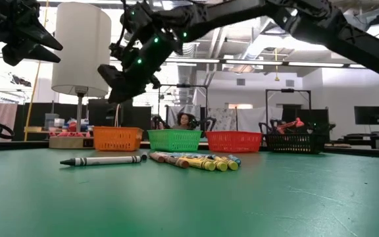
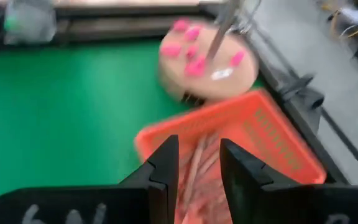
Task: Sort crayons
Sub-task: Put the blue/green crayon into the green bin
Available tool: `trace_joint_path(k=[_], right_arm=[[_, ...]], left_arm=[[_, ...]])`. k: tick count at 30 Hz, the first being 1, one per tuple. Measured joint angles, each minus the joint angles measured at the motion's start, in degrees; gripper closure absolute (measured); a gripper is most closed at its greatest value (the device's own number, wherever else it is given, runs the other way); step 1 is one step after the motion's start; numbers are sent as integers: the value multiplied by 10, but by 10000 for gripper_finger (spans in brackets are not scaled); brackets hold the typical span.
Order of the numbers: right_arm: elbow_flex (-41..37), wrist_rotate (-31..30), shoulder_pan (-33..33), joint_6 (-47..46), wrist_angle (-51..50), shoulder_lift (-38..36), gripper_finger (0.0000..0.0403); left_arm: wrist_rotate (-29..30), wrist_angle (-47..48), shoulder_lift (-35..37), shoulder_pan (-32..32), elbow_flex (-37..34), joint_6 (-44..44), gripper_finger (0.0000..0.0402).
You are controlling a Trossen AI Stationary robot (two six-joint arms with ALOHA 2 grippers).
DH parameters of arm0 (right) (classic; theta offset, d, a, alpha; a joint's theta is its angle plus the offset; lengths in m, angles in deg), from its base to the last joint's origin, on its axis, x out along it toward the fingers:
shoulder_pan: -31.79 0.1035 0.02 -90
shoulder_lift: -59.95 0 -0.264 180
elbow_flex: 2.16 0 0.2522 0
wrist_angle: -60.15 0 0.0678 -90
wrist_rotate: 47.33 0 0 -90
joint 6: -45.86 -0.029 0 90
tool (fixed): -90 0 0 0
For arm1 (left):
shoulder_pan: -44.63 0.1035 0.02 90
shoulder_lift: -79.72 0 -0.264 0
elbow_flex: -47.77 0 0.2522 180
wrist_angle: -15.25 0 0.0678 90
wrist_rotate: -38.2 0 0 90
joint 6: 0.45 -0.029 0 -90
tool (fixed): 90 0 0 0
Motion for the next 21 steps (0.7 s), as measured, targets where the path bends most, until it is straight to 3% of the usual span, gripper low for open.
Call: trace_joint_path(k=[21], right_arm=[[-1,-1,128,-8,-438,-121,290]], left_arm=[[1,0,0,0,0,2,210]])
